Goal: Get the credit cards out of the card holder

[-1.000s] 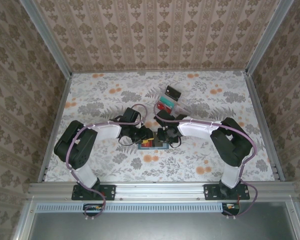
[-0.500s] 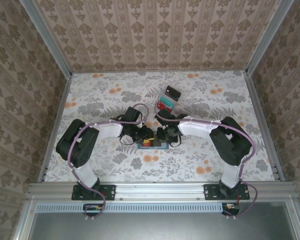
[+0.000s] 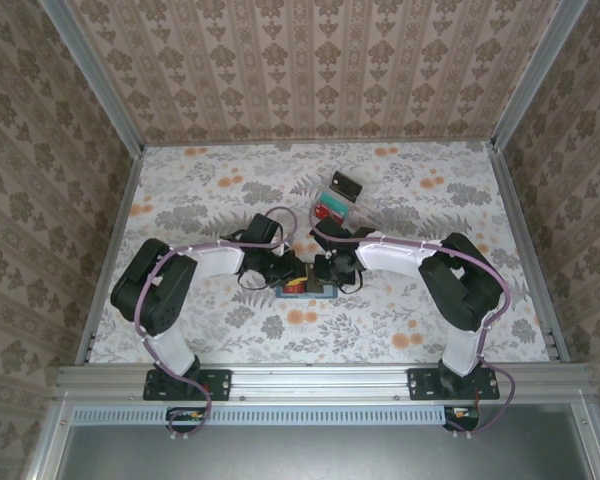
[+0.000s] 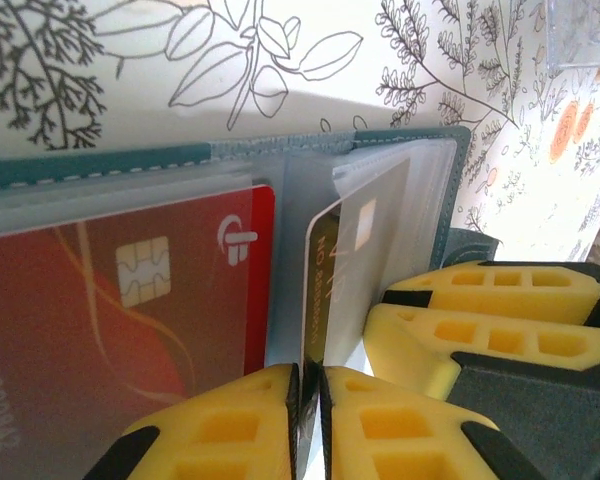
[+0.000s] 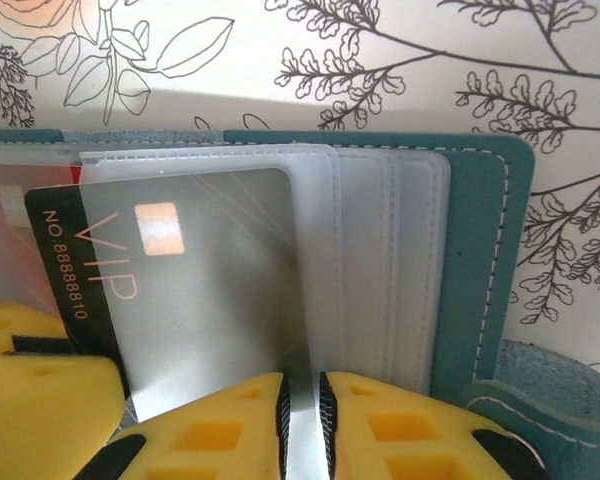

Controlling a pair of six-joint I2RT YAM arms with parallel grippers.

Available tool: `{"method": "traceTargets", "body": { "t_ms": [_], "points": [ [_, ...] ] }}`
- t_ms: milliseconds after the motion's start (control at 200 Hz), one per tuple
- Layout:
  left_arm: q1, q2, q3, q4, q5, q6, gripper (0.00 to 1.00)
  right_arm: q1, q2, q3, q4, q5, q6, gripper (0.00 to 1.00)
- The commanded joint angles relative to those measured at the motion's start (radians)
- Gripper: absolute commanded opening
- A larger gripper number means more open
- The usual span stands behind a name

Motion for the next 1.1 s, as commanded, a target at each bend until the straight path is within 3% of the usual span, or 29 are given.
{"method": "traceTargets", "body": {
  "t_ms": [0,355,485,610,730,1095],
  "points": [
    [0.012,-0.055,-0.019,0.032,0.052,0.03,0.14,-0.004,0.067,-0.016,-0.049,0.036,-0.003,0.22],
    [0.028,-0.091,-0.057,0.061,0.062,0.057,0.1,-0.003,0.067,-0.029,-0.056,0.071,0.002,0.2],
    [0.028,-0.077,-0.057,0.073,0.057,0.042,0.18,-0.004,0.067,-0.027,-0.045,0.052,0.0,0.2],
    [0.045,-0.085,-0.052,-0.032,-0.052,0.059,0.27,-0.003,0.068,-0.026,-0.047,0.05,0.0,0.2],
    [0.048,-0.068,-0.063,-0.005,-0.037,0.036,0.31,-0.003,0.074,-0.028,-0.051,0.053,0.001,0.2],
    [0.032,-0.011,-0.031,0.043,-0.004,0.024,0.25,-0.003,0.071,-0.035,-0.036,0.047,0.001,0.19]
  ]
}}
